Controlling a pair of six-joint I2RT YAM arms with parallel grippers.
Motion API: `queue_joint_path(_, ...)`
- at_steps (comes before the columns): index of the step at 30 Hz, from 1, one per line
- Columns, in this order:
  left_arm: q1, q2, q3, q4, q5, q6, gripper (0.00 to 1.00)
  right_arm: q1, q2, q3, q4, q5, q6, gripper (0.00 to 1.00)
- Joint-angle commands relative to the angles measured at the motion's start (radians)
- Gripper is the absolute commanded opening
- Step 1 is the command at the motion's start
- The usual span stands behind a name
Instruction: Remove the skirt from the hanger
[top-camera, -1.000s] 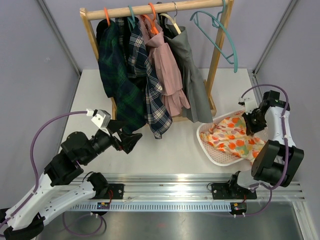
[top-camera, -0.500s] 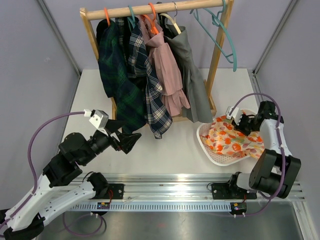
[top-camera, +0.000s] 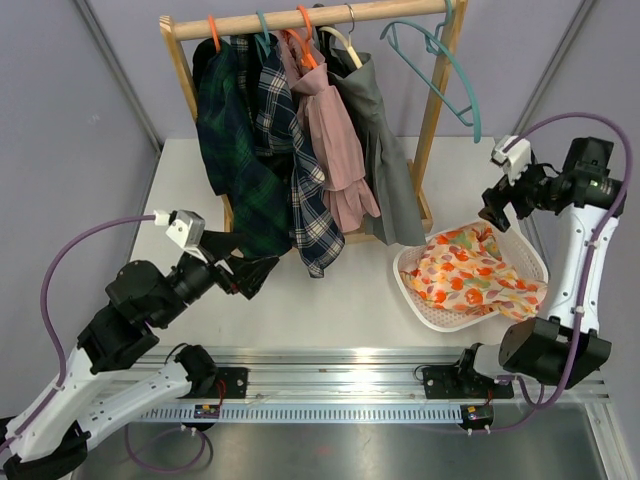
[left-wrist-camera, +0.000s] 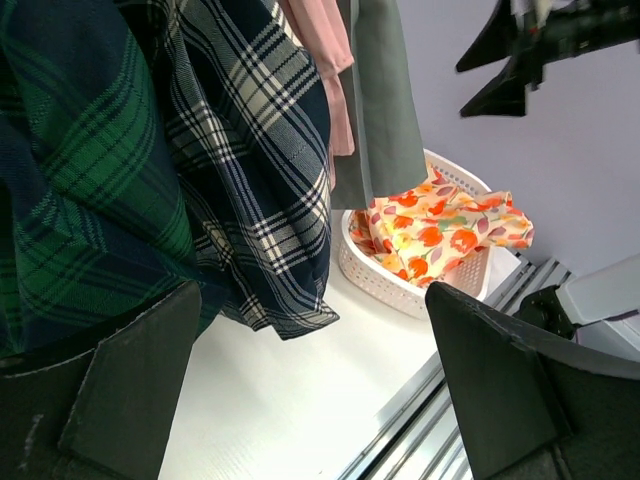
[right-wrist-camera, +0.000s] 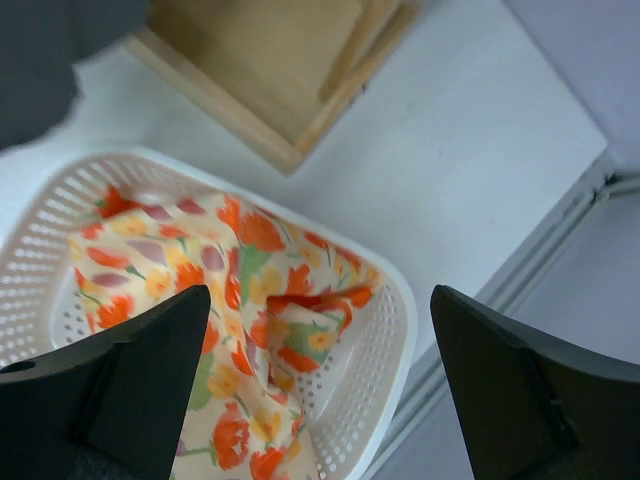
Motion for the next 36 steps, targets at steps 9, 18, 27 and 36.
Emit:
queue_joint_path(9,0.001,0.09,0.118,-0.047,-0.143,-0.067,0.99,0.413,-0.104,0.305,-0.086,-0.168,0.615,1.0)
queue_joint_path(18,0.001,0.083,0.067,-0.026,-0.144,-0.111,0.99,0.715,0.19,0.659,0.26,0.421,1.202,0.99)
queue_joint_path(27,0.001,0.059,0.052,-0.046,-0.157,-0.138,0.99,0.792,0.456,0.934,0.32,0.559,1.269,0.89)
queue_joint_path(36,0.0,0.03,0.03,-0.049,-0.164,-0.145,0.99,0.806,0.539,1.036,0.36,0.584,1.191,0.0)
